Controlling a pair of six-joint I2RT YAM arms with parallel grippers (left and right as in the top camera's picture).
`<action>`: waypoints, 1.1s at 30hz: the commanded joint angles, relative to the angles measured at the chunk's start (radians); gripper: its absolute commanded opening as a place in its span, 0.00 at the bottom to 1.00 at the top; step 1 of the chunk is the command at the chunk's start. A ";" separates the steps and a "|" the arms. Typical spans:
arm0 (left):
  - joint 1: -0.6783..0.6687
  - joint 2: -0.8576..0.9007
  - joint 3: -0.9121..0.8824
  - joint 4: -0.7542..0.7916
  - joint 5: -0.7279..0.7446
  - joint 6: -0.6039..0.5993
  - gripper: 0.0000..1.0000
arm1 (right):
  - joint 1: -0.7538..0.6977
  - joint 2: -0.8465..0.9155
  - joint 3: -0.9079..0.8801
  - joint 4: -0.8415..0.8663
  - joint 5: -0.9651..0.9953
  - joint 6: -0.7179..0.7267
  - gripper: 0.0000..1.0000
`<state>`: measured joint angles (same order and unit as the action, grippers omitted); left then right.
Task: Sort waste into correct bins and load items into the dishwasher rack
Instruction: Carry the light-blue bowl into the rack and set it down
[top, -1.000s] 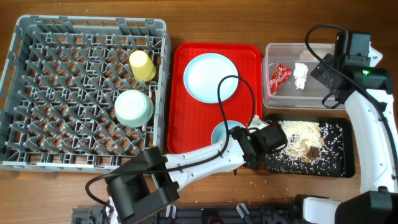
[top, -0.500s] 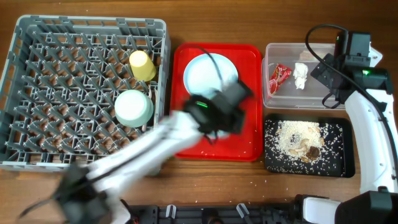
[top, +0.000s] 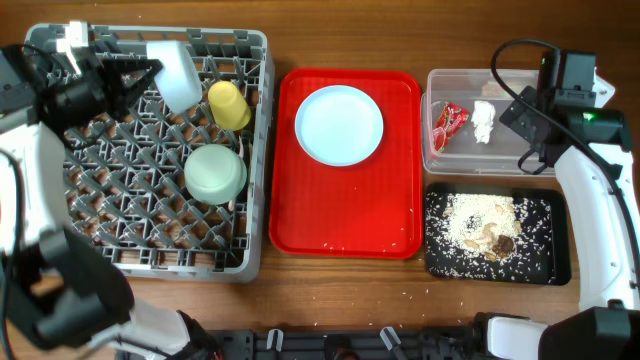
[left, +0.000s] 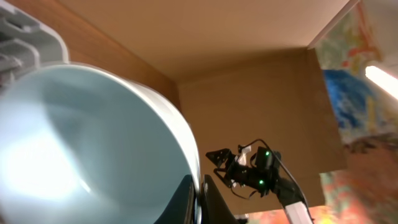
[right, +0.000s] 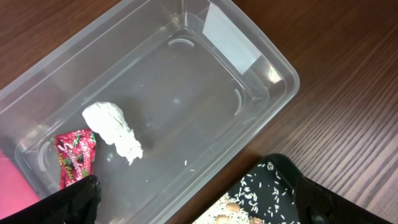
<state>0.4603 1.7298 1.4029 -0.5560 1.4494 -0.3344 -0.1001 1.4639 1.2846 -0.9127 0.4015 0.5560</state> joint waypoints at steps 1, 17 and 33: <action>0.020 0.187 -0.001 0.161 0.127 -0.072 0.04 | 0.001 -0.020 0.007 0.000 0.018 -0.005 1.00; 0.158 0.340 -0.001 0.101 0.106 -0.247 0.58 | 0.001 -0.020 0.007 0.000 0.018 -0.005 1.00; 0.050 -0.308 -0.001 -0.279 -0.900 -0.053 0.04 | 0.001 -0.020 0.007 0.000 0.018 -0.005 1.00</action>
<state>0.6487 1.5368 1.4044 -0.7807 1.0607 -0.4847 -0.1001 1.4639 1.2846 -0.9127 0.4019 0.5560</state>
